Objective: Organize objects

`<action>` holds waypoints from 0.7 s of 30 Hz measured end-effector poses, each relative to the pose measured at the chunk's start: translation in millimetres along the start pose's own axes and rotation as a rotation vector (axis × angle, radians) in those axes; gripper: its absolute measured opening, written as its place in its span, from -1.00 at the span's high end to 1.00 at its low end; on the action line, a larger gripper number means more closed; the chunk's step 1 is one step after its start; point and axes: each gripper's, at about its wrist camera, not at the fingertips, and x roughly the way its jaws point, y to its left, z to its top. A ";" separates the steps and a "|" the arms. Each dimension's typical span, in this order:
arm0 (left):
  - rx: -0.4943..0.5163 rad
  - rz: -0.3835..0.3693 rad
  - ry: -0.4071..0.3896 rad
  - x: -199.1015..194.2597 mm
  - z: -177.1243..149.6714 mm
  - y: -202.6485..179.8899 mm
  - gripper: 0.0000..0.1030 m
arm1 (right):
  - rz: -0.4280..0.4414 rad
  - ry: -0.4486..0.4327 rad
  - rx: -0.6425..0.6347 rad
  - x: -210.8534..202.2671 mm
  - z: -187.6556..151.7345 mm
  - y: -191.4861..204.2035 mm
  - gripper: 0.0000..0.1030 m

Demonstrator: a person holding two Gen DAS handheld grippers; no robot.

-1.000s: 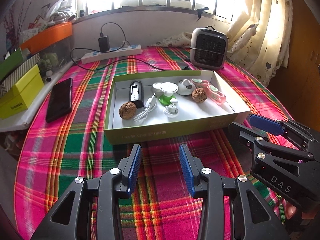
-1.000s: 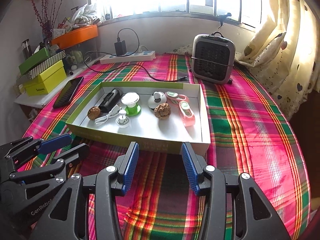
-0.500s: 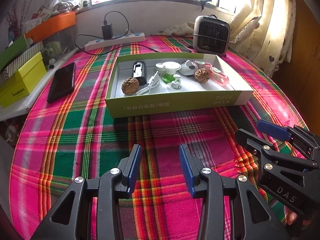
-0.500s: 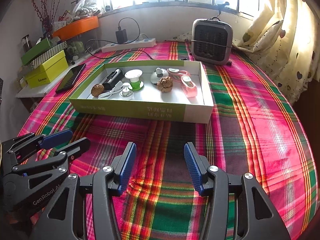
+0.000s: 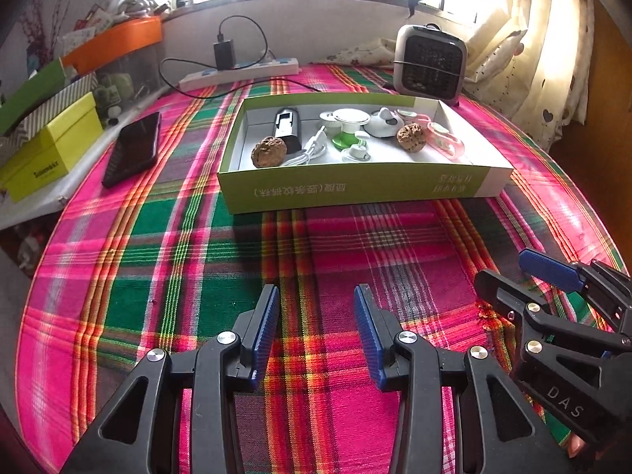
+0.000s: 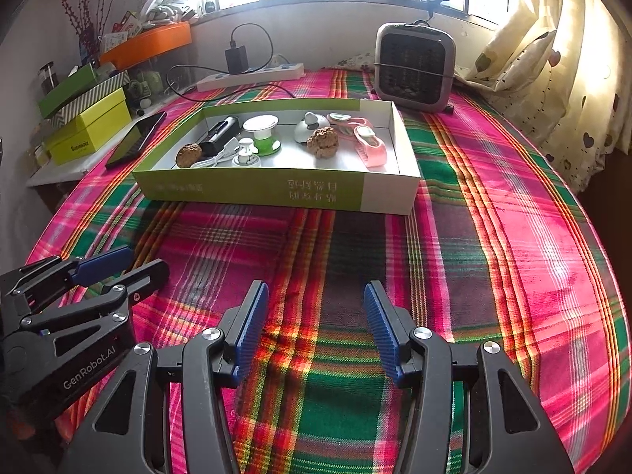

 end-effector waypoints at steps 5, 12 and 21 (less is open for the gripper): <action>-0.007 0.016 -0.017 -1.4 -2.5 -0.8 0.27 | -0.005 0.000 -0.018 0.3 -6.1 4.1 -0.13; -0.016 0.035 -0.041 -2.3 -6.8 -2.5 0.26 | -0.021 -0.013 -0.015 -0.8 -9.3 3.1 -0.14; -0.021 0.035 -0.046 -1.8 -7.1 -2.9 0.23 | -0.037 -0.021 -0.007 0.1 -9.6 2.9 -0.28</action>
